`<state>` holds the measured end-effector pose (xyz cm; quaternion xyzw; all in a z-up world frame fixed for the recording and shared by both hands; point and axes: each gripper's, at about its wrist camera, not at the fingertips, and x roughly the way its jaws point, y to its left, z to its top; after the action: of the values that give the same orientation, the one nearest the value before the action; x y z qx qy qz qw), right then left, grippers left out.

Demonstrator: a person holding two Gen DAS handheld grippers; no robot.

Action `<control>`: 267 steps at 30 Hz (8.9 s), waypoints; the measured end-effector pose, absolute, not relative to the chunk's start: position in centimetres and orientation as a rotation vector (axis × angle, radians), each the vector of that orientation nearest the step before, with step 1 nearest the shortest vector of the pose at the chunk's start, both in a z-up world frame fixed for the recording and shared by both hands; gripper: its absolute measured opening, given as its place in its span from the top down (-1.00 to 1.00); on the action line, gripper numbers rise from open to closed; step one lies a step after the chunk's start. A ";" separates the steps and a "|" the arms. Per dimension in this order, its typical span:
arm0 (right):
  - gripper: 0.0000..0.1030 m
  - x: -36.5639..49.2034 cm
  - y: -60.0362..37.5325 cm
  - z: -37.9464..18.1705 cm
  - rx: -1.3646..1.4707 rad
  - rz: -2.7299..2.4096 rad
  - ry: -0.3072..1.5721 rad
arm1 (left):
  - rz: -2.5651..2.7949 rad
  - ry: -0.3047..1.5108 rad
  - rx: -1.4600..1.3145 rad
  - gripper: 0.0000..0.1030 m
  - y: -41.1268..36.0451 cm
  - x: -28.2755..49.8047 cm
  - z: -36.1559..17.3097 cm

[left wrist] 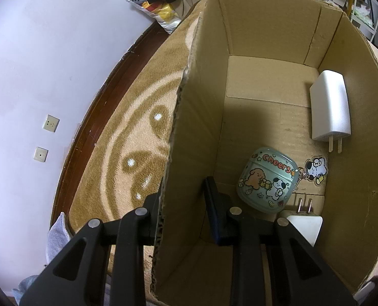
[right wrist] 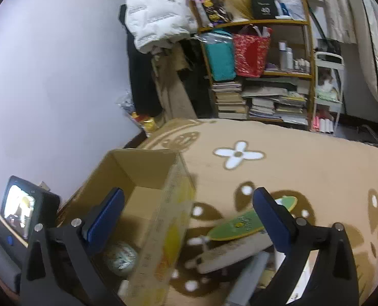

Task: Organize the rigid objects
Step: 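Move the right gripper back toward the remaining items, then grasp the white button remote with the right gripper, then carry the white remote over the box and open the right gripper, then move the right gripper back toward the yellow key tag, then grasp the yellow AIMA key tag with the right gripper, then carry the key tag into the box and open the right gripper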

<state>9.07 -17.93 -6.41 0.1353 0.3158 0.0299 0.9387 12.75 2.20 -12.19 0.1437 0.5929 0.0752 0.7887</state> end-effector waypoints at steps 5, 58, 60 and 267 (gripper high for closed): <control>-1.00 9.1 -20.4 -7.8 0.304 -0.002 0.684 | 0.162 1.276 0.314 0.49 2.2 12.8 -12.2; -0.33 6.0 -27.4 -18.0 0.371 -0.254 0.982 | 0.166 1.277 0.344 0.46 1.6 12.6 -12.5; -0.17 6.1 -27.0 -18.1 0.331 -0.270 0.994 | 0.166 1.278 0.344 0.46 1.5 12.6 -12.5; 0.94 3.2 -21.3 -7.3 0.375 -0.066 0.645 | 0.170 1.287 0.349 0.46 1.8 12.7 -12.6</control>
<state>3.18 -21.33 -7.26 0.1830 0.3150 -0.0323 0.9307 12.73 1.81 -12.59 0.1618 0.5962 0.0789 0.7824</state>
